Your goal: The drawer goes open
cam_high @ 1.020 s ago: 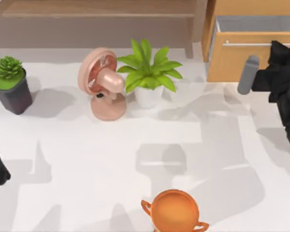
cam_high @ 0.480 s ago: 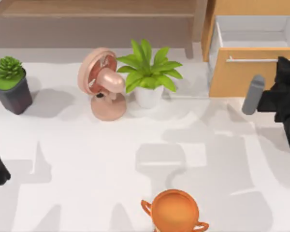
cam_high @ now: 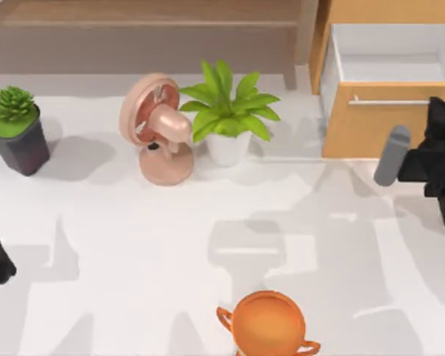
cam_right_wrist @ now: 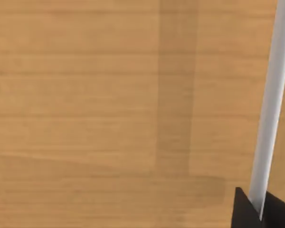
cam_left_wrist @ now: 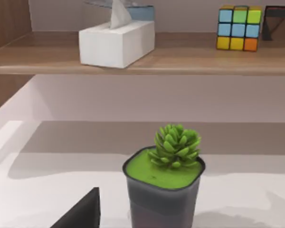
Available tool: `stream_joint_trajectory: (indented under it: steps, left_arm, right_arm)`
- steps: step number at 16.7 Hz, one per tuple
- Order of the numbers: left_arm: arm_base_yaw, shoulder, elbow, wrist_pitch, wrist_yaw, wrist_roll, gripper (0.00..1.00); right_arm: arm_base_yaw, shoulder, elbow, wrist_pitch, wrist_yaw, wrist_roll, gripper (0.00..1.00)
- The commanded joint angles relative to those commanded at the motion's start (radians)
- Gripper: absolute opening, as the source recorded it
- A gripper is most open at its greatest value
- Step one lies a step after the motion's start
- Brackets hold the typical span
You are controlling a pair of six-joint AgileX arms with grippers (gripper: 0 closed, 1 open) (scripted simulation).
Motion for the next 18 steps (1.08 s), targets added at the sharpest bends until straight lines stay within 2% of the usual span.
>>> stream_joint_trajectory:
  steps: [7,12,18]
  left_arm:
    - [0.0,0.0,0.0,0.0,0.0,0.0,1.0]
    - [0.0,0.0,0.0,0.0,0.0,0.0,1.0]
    - [0.0,0.0,0.0,0.0,0.0,0.0,1.0]
  right_arm:
    - [0.06,-0.056,-0.213,0.15,0.062,0.0,0.0]
    - [0.065,-0.062,-0.231,0.165,0.068,0.002,0.0]
    - [0.065,-0.062,-0.231,0.165,0.068,0.002,0.45]
